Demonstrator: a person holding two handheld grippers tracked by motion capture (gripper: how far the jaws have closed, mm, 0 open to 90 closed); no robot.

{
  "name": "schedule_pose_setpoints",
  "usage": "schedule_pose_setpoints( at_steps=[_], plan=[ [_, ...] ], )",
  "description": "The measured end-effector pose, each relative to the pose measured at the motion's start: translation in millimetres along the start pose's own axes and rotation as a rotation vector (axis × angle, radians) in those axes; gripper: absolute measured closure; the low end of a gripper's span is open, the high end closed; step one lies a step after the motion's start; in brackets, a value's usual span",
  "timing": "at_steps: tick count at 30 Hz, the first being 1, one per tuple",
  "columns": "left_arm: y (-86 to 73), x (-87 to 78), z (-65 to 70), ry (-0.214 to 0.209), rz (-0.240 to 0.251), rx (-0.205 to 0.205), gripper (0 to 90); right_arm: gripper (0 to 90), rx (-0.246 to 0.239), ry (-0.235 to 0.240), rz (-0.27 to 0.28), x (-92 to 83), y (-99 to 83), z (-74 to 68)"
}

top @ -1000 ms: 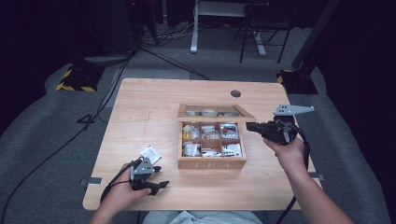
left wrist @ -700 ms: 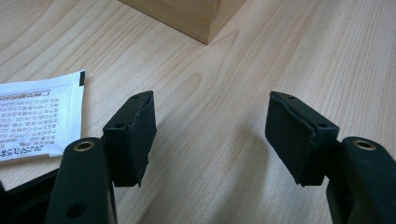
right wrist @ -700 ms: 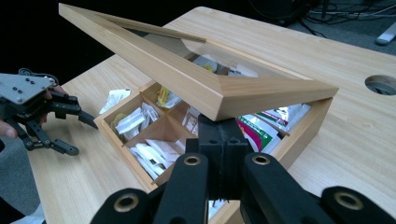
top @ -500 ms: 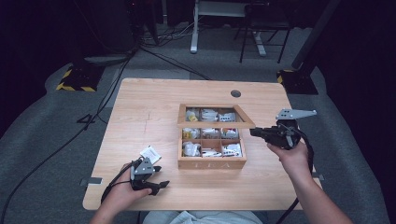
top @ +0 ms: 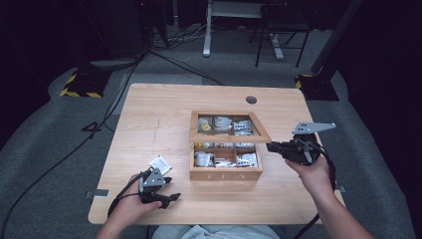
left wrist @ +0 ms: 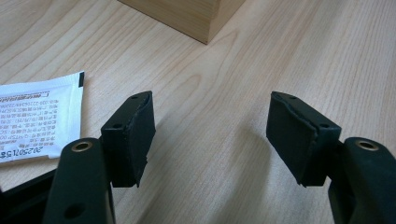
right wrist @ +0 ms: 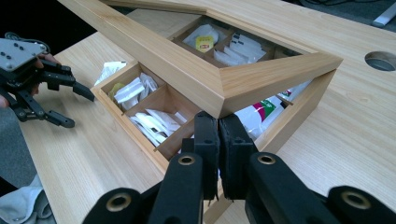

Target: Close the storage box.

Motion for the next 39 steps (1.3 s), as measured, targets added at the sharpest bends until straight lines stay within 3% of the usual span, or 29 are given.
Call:
schedule_pose_setpoints(
  at_steps=[19, 39],
  plan=[
    [0.2, 0.7, 0.6, 0.004, -0.002, 0.002, 32.4, 83.3, -0.02, -0.023, -0.04, 4.0, -11.8, -5.9],
    [0.2, 0.7, 0.6, 0.004, -0.002, 0.003, 32.3, 81.6, -0.032, -0.017, -0.098, 11.7, -25.9, -8.8]
  ],
)
Point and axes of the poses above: each handheld gripper's, and its own axes: x roughly forward along the jaws, y roughly out of its top, z roughly to its right, the point moved 4 cm from there along x, roughly forward along the jaws, and after that the axes turned 9 degrees about -y, right-handed, at the moved point
